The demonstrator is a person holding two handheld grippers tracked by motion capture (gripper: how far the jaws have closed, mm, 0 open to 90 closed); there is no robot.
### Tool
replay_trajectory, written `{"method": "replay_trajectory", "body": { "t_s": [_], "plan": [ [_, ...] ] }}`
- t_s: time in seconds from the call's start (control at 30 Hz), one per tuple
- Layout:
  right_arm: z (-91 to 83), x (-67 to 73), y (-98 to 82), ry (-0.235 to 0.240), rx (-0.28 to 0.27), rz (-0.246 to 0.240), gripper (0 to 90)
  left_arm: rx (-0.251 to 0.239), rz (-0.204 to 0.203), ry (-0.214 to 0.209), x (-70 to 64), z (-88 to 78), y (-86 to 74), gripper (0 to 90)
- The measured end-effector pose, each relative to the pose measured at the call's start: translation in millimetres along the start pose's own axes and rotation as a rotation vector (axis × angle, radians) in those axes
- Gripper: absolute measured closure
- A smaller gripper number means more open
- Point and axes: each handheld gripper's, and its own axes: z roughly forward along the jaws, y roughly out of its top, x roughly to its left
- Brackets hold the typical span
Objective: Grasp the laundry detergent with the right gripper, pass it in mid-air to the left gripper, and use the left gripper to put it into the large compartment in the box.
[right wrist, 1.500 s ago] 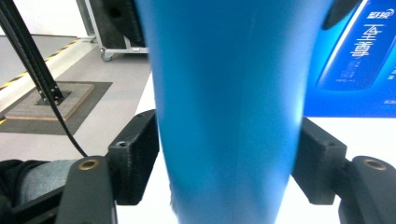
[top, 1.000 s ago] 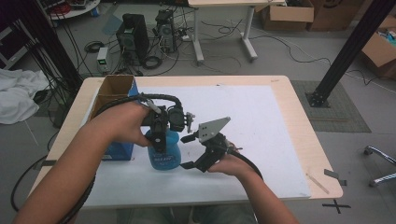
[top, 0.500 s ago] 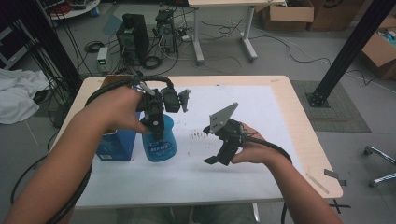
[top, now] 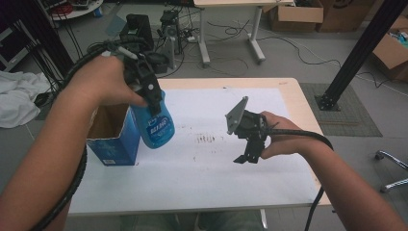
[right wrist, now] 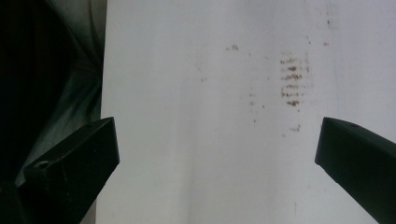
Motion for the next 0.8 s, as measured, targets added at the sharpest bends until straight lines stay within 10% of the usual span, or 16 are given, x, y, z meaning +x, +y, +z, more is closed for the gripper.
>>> {"method": "replay_trajectory", "body": {
  "t_s": [0.47, 0.8],
  "plan": [
    [-13.1, -0.7, 1.2, 0.021, 0.097, -0.039, 0.0, 0.013, -0.400, 0.014, 35.4, -58.9, -25.0, 38.2],
    [-9.4, -2.3, 2.1, 0.039, 0.103, -0.042, 0.0, -0.023, -0.588, -0.021, 64.5, -74.0, -39.3, 38.2]
  ]
}}
